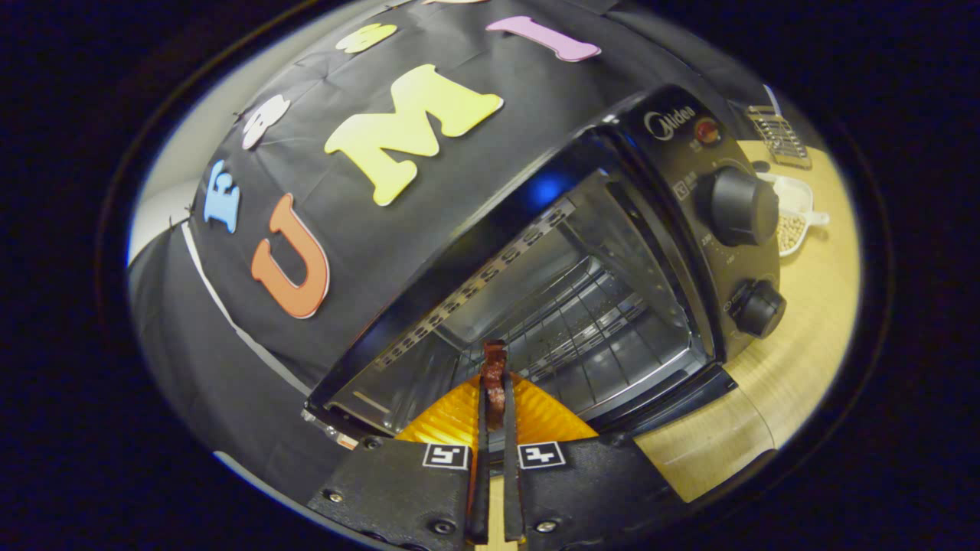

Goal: Open the toaster oven, put the food inside, and close the toaster oven door.

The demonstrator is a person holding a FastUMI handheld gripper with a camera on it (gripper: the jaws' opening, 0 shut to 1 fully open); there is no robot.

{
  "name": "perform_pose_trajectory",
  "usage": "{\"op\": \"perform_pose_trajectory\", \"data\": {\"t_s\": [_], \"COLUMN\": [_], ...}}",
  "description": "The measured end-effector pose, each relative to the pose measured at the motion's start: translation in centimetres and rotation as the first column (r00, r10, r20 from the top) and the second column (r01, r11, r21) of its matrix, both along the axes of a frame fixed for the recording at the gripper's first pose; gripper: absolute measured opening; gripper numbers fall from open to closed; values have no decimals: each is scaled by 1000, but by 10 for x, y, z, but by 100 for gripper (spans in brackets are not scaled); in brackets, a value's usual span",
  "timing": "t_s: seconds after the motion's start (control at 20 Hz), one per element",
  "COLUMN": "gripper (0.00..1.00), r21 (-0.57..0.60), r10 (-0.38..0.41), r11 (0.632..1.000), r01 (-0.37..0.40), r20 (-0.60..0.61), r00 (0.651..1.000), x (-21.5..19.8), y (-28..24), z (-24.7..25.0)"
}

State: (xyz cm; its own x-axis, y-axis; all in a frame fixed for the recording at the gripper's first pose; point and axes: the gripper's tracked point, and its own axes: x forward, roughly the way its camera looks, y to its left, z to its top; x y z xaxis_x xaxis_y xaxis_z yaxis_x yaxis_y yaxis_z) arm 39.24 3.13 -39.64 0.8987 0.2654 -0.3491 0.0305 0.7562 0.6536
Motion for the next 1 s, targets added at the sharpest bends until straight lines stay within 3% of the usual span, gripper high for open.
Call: {"op": "perform_pose_trajectory", "data": {"t_s": [0.4,0.7,0.85,1.0], "gripper": [28,57,71,78], "r21": [-202,-297,-404,-506], "r10": [-56,-67,-63,-55], "r11": [978,953,913,860], "r01": [49,55,56,69], "r20": [-29,-32,-5,42], "r00": [998,997,998,998], "x": [3,-22,-52,-83], "y": [-19,-20,-18,-13], "z": [-14,6,28,55]}}
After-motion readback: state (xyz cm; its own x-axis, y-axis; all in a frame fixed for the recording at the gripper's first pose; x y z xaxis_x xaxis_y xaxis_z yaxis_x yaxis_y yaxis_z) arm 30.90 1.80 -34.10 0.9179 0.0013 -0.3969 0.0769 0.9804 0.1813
